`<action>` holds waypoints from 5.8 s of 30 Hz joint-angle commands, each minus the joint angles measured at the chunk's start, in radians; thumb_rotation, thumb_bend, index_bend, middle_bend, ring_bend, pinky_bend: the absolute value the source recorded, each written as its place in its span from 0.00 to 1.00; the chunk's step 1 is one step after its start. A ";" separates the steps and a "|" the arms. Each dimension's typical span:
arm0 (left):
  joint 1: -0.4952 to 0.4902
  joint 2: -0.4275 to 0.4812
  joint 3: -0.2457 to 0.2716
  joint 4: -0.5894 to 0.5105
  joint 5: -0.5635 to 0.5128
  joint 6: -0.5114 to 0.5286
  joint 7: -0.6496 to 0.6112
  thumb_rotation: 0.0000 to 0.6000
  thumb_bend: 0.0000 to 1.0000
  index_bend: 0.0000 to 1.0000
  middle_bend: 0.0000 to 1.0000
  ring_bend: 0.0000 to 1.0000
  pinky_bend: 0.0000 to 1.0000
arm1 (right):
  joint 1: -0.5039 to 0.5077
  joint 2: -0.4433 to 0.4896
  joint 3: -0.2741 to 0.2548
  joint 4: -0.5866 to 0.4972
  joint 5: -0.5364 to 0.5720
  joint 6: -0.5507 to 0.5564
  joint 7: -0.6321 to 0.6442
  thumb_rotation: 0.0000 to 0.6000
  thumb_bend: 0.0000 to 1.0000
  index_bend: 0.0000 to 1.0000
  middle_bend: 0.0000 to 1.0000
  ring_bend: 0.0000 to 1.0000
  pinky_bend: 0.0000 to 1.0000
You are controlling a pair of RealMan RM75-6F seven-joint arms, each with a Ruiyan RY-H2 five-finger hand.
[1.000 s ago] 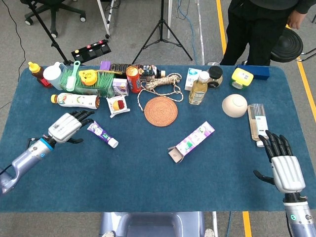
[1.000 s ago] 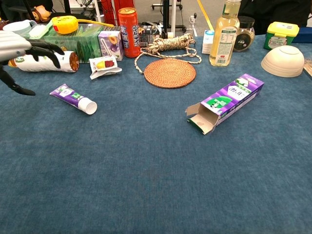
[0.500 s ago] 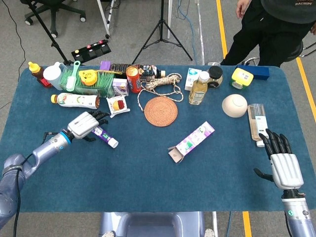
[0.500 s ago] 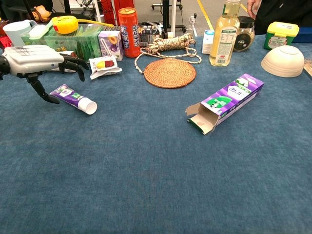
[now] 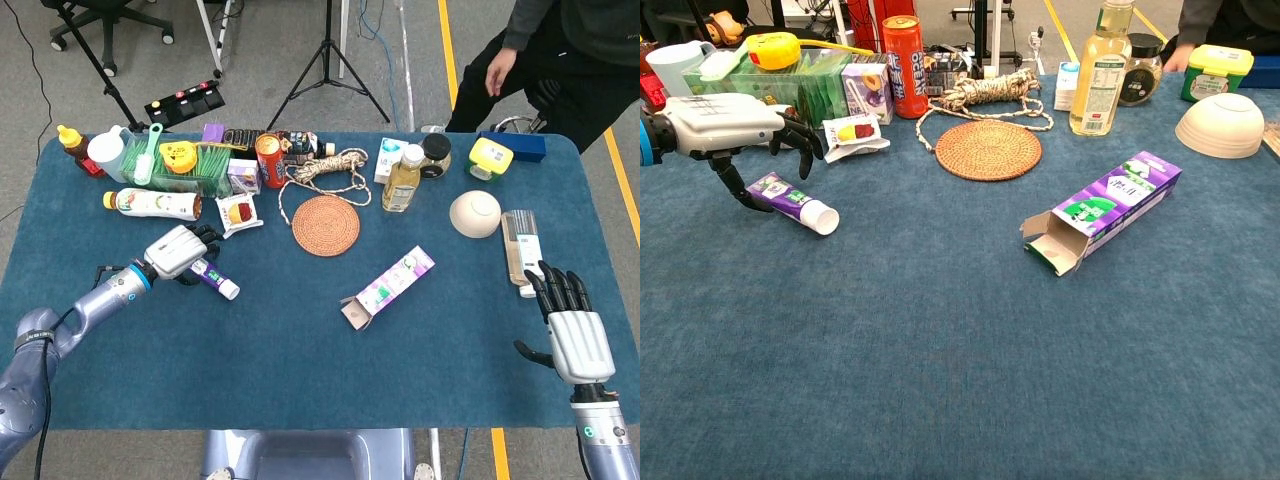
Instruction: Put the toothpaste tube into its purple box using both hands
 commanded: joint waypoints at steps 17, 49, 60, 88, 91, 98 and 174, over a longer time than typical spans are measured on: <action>-0.002 0.002 0.021 -0.020 -0.034 -0.042 0.011 1.00 0.22 0.43 0.29 0.24 0.46 | -0.001 0.003 -0.003 -0.003 -0.006 0.004 0.007 1.00 0.00 0.04 0.00 0.00 0.00; 0.019 -0.028 0.014 0.001 -0.065 0.033 0.097 1.00 0.42 0.68 0.59 0.51 0.73 | 0.000 0.011 -0.010 -0.009 -0.021 0.005 0.023 1.00 0.00 0.04 0.00 0.00 0.00; 0.027 0.026 -0.013 -0.095 -0.094 0.073 0.097 1.00 0.43 0.69 0.60 0.53 0.75 | 0.001 0.011 -0.019 -0.010 -0.036 0.002 0.026 1.00 0.00 0.04 0.00 0.00 0.00; 0.055 0.519 -0.141 -0.939 -0.228 0.117 0.351 1.00 0.43 0.70 0.61 0.53 0.76 | 0.367 0.116 -0.036 0.251 -0.288 -0.330 0.441 1.00 0.00 0.12 0.05 0.00 0.09; 0.060 0.561 -0.155 -1.006 -0.244 0.109 0.394 1.00 0.43 0.70 0.61 0.53 0.76 | 0.416 0.095 -0.035 0.268 -0.292 -0.383 0.442 1.00 0.00 0.12 0.05 0.00 0.09; 0.071 0.630 -0.180 -1.104 -0.261 0.101 0.451 1.00 0.42 0.70 0.61 0.53 0.76 | 0.510 0.024 -0.027 0.292 -0.259 -0.519 0.389 1.00 0.00 0.11 0.05 0.00 0.11; 0.074 0.714 -0.297 -1.401 -0.269 -0.054 0.635 1.00 0.42 0.70 0.61 0.53 0.76 | 0.706 -0.098 0.087 0.123 0.403 -0.649 -0.204 1.00 0.35 0.65 0.76 0.70 0.73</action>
